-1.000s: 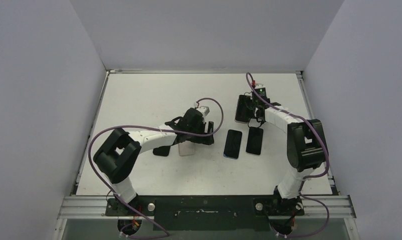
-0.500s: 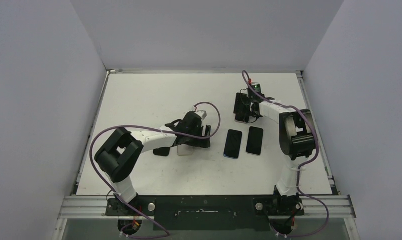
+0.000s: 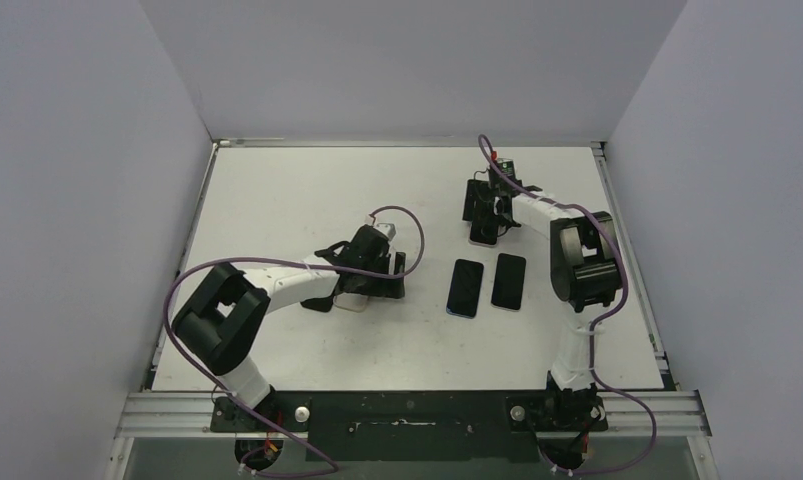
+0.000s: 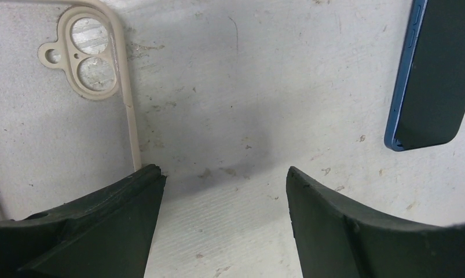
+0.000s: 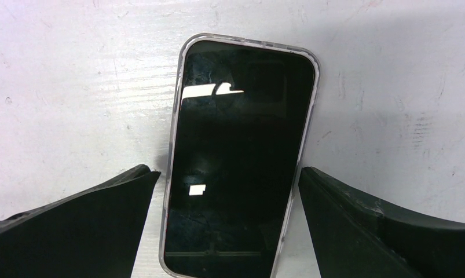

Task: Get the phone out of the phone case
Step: Pick up the phone at the center of the board.

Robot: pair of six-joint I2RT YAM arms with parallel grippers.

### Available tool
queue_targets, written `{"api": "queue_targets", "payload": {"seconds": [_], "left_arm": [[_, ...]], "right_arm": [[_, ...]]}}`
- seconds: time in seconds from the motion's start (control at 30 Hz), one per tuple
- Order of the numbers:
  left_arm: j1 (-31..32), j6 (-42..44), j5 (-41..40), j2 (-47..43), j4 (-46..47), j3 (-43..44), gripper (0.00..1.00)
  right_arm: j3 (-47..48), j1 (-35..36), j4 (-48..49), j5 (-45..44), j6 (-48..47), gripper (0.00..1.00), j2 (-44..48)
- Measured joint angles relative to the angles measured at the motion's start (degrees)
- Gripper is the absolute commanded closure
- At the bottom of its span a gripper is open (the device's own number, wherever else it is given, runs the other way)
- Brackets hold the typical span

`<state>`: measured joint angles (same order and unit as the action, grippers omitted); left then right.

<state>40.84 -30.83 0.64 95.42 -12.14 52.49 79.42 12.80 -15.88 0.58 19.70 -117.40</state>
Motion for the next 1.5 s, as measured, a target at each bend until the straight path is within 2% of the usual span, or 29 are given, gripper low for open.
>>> {"api": "queue_targets", "payload": {"seconds": [0.53,0.6,0.73,0.9,1.1,1.17,1.33,1.5], "left_arm": [[-3.2,-1.8,4.2,-7.5,-0.6,-0.1,0.25],[-3.8,-2.1,4.7,-8.5,-0.6,-0.1,0.24],[-5.6,-2.8,5.9,-11.0,-0.5,-0.7,0.24],[-8.8,-3.3,6.5,-14.1,-0.6,-1.8,0.24],[-12.7,-4.0,8.3,-17.4,-0.6,-3.7,0.24],[-14.0,-4.2,8.9,-18.1,-0.7,-4.0,0.24],[-17.4,-4.3,10.9,-19.4,-0.9,-4.4,0.24],[-20.1,-3.4,13.1,-20.5,-1.5,-4.3,0.24]], "right_arm": [[2.0,0.2,-2.6,-0.9,0.2,0.0,-1.1],[2.7,0.4,-3.0,-2.4,0.2,0.06,-1.7],[3.4,1.7,-3.7,-6.3,-0.1,0.12,-2.5],[3.8,3.0,-4.7,-7.8,0.4,0.37,-2.5],[3.2,4.2,-5.0,-7.1,-0.5,0.55,-1.8],[2.8,5.5,-5.5,-5.8,-1.6,0.62,-1.2],[1.1,10.4,-7.4,0.9,-6.3,0.89,0.9],[0.0,14.1,-9.5,7.6,-13.8,0.99,4.8]]}}
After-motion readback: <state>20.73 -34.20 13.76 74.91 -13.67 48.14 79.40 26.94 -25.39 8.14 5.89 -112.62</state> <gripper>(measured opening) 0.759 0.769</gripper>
